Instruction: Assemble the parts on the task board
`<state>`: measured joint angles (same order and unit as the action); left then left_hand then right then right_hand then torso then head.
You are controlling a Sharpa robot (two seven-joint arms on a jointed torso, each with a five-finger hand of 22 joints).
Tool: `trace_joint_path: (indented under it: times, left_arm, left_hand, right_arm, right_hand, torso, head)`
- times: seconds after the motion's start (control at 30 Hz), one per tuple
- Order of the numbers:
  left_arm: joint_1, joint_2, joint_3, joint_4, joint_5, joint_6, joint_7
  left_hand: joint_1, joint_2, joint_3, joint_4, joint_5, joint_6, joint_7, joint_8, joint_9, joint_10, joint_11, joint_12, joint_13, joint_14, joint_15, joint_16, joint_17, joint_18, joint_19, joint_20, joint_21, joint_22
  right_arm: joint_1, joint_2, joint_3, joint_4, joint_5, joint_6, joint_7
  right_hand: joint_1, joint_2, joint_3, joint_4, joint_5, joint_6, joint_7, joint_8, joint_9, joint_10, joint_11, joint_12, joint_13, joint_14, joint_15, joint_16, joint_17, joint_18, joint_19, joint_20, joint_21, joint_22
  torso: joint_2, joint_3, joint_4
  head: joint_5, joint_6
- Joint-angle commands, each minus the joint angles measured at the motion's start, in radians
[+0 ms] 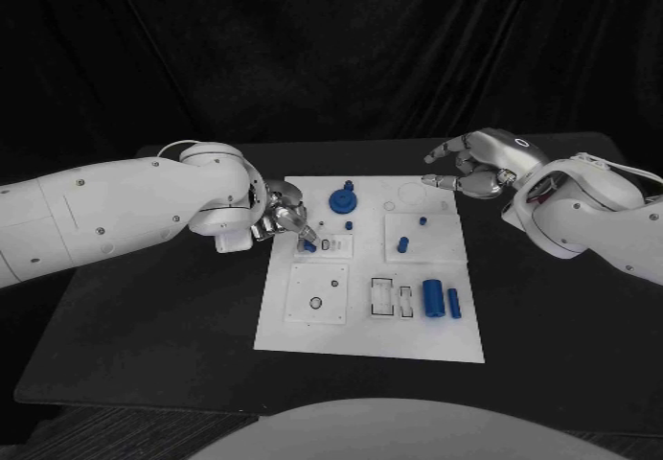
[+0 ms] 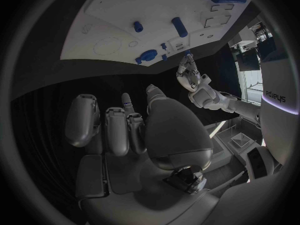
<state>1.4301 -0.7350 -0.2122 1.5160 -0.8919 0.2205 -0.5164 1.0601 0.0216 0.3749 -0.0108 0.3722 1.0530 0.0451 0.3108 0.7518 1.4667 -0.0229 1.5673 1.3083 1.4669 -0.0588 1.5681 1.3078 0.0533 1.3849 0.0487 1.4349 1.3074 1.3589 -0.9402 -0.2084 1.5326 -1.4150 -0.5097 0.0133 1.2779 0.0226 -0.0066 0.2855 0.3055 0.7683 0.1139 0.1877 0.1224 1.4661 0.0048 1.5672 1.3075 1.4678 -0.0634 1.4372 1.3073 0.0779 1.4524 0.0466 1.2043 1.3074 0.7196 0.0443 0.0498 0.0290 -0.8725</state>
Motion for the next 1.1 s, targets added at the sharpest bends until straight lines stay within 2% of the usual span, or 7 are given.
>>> trace_joint_path:
  times: [0.03,0.1,0.23,0.5,0.73,0.87,1.1]
  left_arm:
    - [0.003,-0.001,0.001,0.007,0.059,-0.077,-0.014]
    - [0.002,-0.001,0.001,0.007,0.061,-0.089,-0.007]
    - [0.001,0.006,0.0,0.003,0.063,-0.114,0.01]
    - [-0.003,0.013,0.0,-0.004,0.064,-0.153,0.025]
    - [-0.01,0.02,0.0,-0.014,0.064,-0.183,0.041]
    - [-0.016,0.024,0.0,-0.017,0.064,-0.185,0.045]
    - [-0.025,0.034,0.0,-0.026,0.064,-0.173,0.051]
  left_hand:
    - [-0.011,0.002,0.059,-0.048,0.002,0.004,-0.007,0.0,0.003,0.104,-0.003,0.003,0.262,0.104,-0.007,0.003,0.263,0.001,0.009,-0.001,0.003,0.1]
    - [-0.016,0.003,0.061,-0.044,0.002,0.005,-0.007,0.0,0.005,0.104,-0.003,0.003,0.262,0.104,-0.007,0.003,0.263,0.001,0.01,-0.001,0.003,0.101]
    - [-0.026,0.007,0.065,-0.033,0.003,0.007,-0.007,0.0,0.009,0.104,-0.004,0.003,0.262,0.104,-0.007,0.003,0.263,0.001,0.008,-0.001,0.001,0.1]
    - [-0.022,0.005,0.081,-0.033,0.016,-0.004,-0.006,-0.002,0.02,0.104,-0.004,0.003,0.262,0.104,-0.007,0.003,0.263,0.002,0.006,-0.001,-0.001,0.1]
    - [-0.019,0.008,0.091,-0.031,0.016,-0.011,-0.003,-0.003,0.027,0.104,-0.002,0.003,0.262,0.104,-0.006,0.003,0.263,0.002,0.003,0.0,-0.004,0.099]
    - [-0.019,0.01,0.093,-0.028,0.013,-0.013,-0.002,-0.004,0.029,0.104,-0.001,0.003,0.262,0.104,-0.005,0.003,0.263,0.003,0.002,0.0,-0.005,0.099]
    - [-0.018,0.012,0.095,-0.027,0.012,-0.014,-0.002,-0.004,0.03,0.104,-0.001,0.003,0.262,0.104,-0.005,0.003,0.263,0.003,0.001,0.0,-0.006,0.098]
  right_arm:
    - [-0.004,0.0,0.001,0.003,0.0,0.02,-0.024]
    - [-0.005,0.0,0.001,0.004,0.0,0.022,-0.024]
    - [-0.006,0.0,0.001,0.004,0.0,0.022,-0.023]
    - [-0.009,-0.005,0.001,0.008,0.0,0.016,-0.02]
    - [-0.014,-0.004,0.001,0.006,0.0,0.013,-0.018]
    - [-0.016,-0.003,0.001,0.005,0.0,0.014,-0.017]
    - [-0.018,-0.001,0.001,0.003,0.0,0.009,-0.013]
  right_hand:
    - [0.003,0.007,-0.002,-0.007,0.006,0.006,0.001,0.005,-0.001,0.105,0.009,0.004,0.263,0.073,0.008,-0.003,0.137,-0.001,-0.003,0.005,-0.007,0.159]
    - [0.004,0.007,-0.002,-0.007,0.008,0.006,0.002,0.005,-0.001,0.105,0.009,0.004,0.263,0.073,0.008,-0.003,0.137,-0.001,-0.003,0.005,-0.008,0.159]
    - [0.006,0.008,-0.002,-0.007,0.014,0.007,0.002,0.004,-0.002,0.105,0.009,0.004,0.263,0.073,0.009,-0.003,0.136,0.0,-0.004,0.006,-0.009,0.158]
    - [0.01,0.008,-0.002,-0.009,0.023,0.004,0.001,0.001,-0.004,0.105,0.008,0.004,0.263,0.072,0.008,-0.005,0.134,0.0,-0.004,0.006,-0.012,0.158]
    - [0.011,0.008,-0.002,-0.009,0.024,0.003,0.001,0.001,-0.004,0.105,0.008,0.004,0.263,0.072,0.008,-0.006,0.134,0.0,-0.004,0.006,-0.012,0.158]
    - [0.011,0.008,-0.002,-0.009,0.026,0.003,0.001,0.0,-0.004,0.105,0.008,0.004,0.263,0.072,0.008,-0.006,0.134,0.0,-0.005,0.006,-0.012,0.158]
    - [0.013,0.007,-0.003,-0.01,0.03,0.003,0.001,0.0,-0.005,0.105,0.009,0.004,0.263,0.072,0.008,-0.007,0.133,0.001,-0.005,0.006,-0.014,0.157]
  torso:
    - [0.0,-0.0023,-0.0003]
    - [0.0,-0.0045,-0.0006]
    - [0.0,-0.0056,-0.0007]
    - [0.002,-0.0028,-0.0067]
    - [0.006,-0.0041,-0.0039]
    - [0.005,-0.0022,-0.0062]
    - [0.005,-0.0014,-0.0032]
  head:
    - [0.004,0.0]
    - [0.006,0.0]
    - [0.008,0.0]
    - [0.015,0.0]
    - [0.019,0.0]
    - [0.024,0.0]
    - [0.022,0.0]
